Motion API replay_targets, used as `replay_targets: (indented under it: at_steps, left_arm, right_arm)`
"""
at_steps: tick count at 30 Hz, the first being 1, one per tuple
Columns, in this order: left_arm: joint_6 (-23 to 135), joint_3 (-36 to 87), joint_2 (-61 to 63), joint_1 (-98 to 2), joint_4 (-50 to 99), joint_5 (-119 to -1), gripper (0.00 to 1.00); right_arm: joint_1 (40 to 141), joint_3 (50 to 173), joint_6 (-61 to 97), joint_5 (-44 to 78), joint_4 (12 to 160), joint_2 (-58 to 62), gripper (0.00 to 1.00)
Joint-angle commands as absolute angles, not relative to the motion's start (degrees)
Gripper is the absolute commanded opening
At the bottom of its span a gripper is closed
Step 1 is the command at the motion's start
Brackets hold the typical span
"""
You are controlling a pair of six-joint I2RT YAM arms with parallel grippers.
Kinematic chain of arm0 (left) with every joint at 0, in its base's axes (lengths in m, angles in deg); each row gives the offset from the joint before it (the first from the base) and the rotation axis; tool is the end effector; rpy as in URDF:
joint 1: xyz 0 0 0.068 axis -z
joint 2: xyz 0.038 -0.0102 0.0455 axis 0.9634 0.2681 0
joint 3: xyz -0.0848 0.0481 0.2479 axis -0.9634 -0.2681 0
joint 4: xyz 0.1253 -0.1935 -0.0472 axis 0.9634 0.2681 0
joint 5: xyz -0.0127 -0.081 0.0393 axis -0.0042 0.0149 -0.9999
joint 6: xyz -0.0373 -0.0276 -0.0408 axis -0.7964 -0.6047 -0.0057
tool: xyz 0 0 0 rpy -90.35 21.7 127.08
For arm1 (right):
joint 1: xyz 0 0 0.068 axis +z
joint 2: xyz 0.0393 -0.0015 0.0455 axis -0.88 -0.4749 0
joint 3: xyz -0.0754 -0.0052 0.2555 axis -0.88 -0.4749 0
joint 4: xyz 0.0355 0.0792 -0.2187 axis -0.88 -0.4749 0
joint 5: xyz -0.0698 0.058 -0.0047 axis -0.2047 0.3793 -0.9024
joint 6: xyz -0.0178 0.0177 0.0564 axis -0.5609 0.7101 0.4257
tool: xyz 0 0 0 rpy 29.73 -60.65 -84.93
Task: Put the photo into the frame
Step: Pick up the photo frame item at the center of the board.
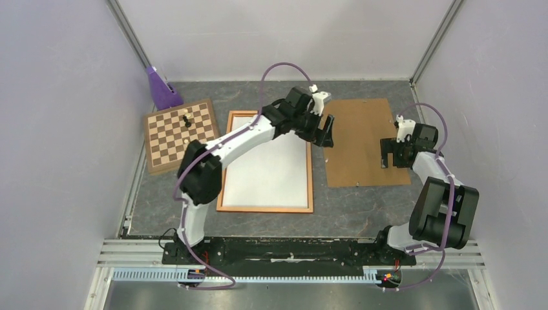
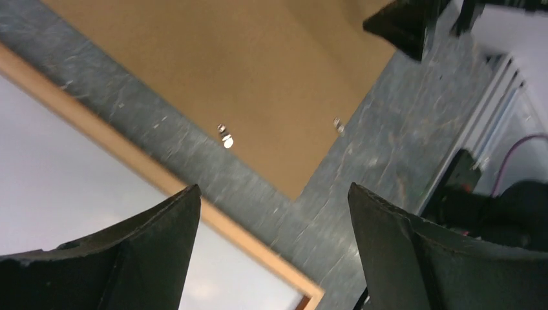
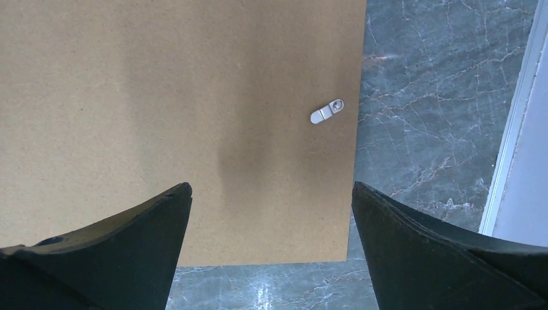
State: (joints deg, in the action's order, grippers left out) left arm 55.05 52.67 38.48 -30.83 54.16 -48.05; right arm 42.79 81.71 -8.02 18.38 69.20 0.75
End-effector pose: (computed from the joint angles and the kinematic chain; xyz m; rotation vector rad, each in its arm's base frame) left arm 0.3031 -0.3112 0.2816 0.8319 2.2522 -0.8921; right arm 0.2542 -0.0787 0.1907 -0.0771 2.4931 -0.0726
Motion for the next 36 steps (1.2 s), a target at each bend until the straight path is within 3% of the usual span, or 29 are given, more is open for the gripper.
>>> replay_targets:
  at_steps: [1, 5, 13, 24, 36]
  left_arm:
    - [39.5, 63.4, 48.3, -29.6, 53.2, -45.9, 0.90]
    - [32.9, 74.2, 57.1, -29.6, 58.1, -48.9, 0.91]
    - [27.7, 78.9, 64.3, -28.9, 59.7, -55.0, 0.91]
    - [26.6, 72.7, 63.8, -28.8, 59.0, -52.3, 0.91]
    - [27.3, 66.8, 63.8, -27.7, 56.2, -46.4, 0.91]
  right_arm:
    - [42.2, 80.5, -8.8, 17.1, 73.4, 2.3, 0.98]
    - [41.8, 79.5, -7.9, 16.1, 75.1, 1.5, 0.98]
    - [39.3, 77.3, -6.5, 16.7, 77.1, 2.1, 0.98]
    - [34.5, 76.8, -6.4, 25.9, 72.8, 0.6, 0.97]
    - [29.5, 78.8, -7.7, 27.4, 72.6, -2.5, 0.96]
